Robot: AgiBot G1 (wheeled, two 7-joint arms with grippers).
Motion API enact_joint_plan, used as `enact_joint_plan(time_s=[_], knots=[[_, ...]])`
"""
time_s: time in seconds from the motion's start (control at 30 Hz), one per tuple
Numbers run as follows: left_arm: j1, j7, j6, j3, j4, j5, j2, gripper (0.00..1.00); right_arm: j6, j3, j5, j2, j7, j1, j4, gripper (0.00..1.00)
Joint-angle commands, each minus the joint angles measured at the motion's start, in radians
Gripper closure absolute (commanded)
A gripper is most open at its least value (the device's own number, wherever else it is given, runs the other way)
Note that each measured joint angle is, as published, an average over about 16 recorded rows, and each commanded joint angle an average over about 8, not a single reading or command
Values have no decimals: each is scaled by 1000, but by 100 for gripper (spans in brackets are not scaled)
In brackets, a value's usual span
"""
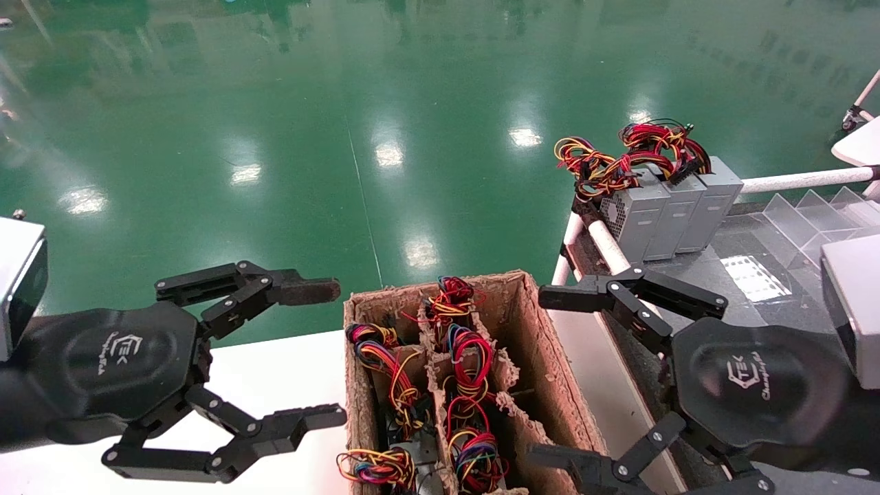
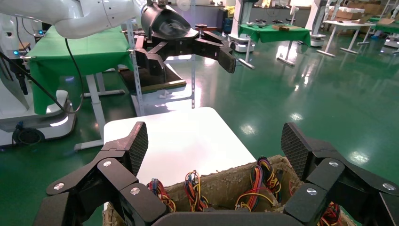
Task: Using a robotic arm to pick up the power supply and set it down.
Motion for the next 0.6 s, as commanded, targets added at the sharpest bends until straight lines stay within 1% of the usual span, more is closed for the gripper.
enact_joint_plan(time_s=[0.03,0.6], knots=[[0,0,0,0,0,0,0,100,0,0,0,0,0,0,0,0],[0,0,0,0,0,0,0,100,0,0,0,0,0,0,0,0]])
